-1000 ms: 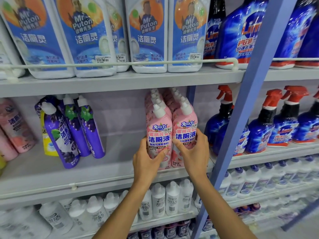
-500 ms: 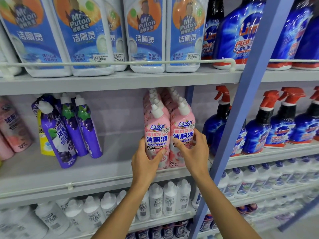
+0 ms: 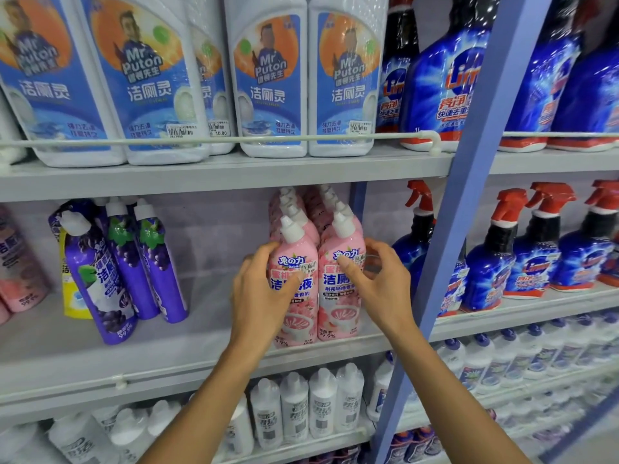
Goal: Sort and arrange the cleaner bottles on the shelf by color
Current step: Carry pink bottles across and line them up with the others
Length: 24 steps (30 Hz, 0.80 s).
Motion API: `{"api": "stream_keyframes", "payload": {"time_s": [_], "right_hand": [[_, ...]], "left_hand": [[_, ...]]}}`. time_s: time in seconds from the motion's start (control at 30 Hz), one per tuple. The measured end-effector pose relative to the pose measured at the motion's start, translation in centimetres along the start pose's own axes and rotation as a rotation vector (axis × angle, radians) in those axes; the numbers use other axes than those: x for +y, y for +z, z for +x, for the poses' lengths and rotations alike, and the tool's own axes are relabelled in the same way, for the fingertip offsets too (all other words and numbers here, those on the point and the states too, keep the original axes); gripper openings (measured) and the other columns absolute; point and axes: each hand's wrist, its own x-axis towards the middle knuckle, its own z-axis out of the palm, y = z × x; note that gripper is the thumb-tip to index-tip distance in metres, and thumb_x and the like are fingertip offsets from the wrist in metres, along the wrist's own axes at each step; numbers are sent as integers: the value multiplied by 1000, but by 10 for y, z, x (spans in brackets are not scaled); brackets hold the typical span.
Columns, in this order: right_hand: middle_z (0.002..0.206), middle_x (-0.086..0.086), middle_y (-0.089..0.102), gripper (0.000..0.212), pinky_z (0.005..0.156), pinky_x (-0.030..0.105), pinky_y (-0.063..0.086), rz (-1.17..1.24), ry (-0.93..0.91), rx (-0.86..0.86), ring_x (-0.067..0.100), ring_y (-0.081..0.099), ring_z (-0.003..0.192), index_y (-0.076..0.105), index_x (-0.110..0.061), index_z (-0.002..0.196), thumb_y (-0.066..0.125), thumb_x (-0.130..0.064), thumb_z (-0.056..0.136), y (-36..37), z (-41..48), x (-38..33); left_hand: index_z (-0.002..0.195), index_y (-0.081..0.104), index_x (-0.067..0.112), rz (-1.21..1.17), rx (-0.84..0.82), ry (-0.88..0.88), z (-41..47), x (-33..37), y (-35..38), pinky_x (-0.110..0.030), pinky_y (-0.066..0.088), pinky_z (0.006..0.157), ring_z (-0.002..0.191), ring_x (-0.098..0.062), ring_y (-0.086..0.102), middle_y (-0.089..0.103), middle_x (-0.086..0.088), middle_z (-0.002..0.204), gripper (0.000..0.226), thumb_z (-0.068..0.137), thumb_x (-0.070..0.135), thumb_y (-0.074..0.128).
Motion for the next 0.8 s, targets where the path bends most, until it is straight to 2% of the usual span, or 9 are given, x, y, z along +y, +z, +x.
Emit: {"api": "stream_keyframes", "payload": {"time_s": [0.1,0.2,0.23,0.3,0.37,0.47,0.57,0.7,0.8], "right_hand": [[117,-7,70,61,89,30,59,14,12,-11,3,66,102,65,-18,126,70,-62,83,-9,7,-7],[116,-9,70,48,90,24,54,76,35,86,-3,64,100,66,-16,127,65,-51,95,-19,33,-19],[117,-8,69,44,91,24,52,93,50,96,0,64,101,66,-16,129,64,-47,97,-21,44,-21],[119,-2,71,39,93,29,53,87,107,10,12,66,105,67,-13,128,65,-39,99,-18,68,-21],[118,4,74,36,95,36,57,90,179,-150,20,69,107,70,-13,123,69,-37,96,-11,84,-15],[109,3,77,30,94,42,60,164,224,-227,22,72,102,75,-17,110,75,-39,91,-7,92,-6],[105,4,77,29,87,39,62,235,246,-240,23,74,99,75,-16,108,78,-38,88,-10,92,-5],[100,3,77,27,66,25,60,295,266,-251,18,73,89,73,-14,108,77,-33,89,-10,88,-11],[97,1,77,25,62,20,57,321,273,-245,12,73,82,73,-13,107,77,-30,89,-9,85,-14]], "left_hand": [[131,56,36,-23,1,0,2,2,-5,-42,60,88,103,-13,68,67,9,117,61,78,48,84],[121,66,28,-135,38,-20,15,20,-16,-26,57,82,95,-2,67,69,17,102,46,83,50,80],[112,69,30,-210,53,-47,24,23,-18,-28,58,81,92,-3,69,71,16,96,36,85,52,76],[94,74,32,-352,52,-152,46,26,-20,-44,62,83,92,-20,73,76,8,88,24,86,54,67],[87,75,31,-397,-64,-270,64,26,-19,-48,61,83,90,-33,72,77,2,86,12,92,37,67],[90,73,25,-400,-219,-376,76,21,-15,-36,53,73,84,-26,65,74,0,86,12,95,15,70],[91,73,23,-435,-213,-400,79,17,-14,-33,52,68,80,-23,65,75,-2,89,8,91,15,75],[92,75,19,-473,-182,-388,79,12,-13,-29,54,61,75,-18,65,74,-2,85,4,91,16,77],[91,75,19,-474,-168,-388,78,12,-14,-26,54,55,71,-15,67,75,-1,84,3,91,16,77]]}}
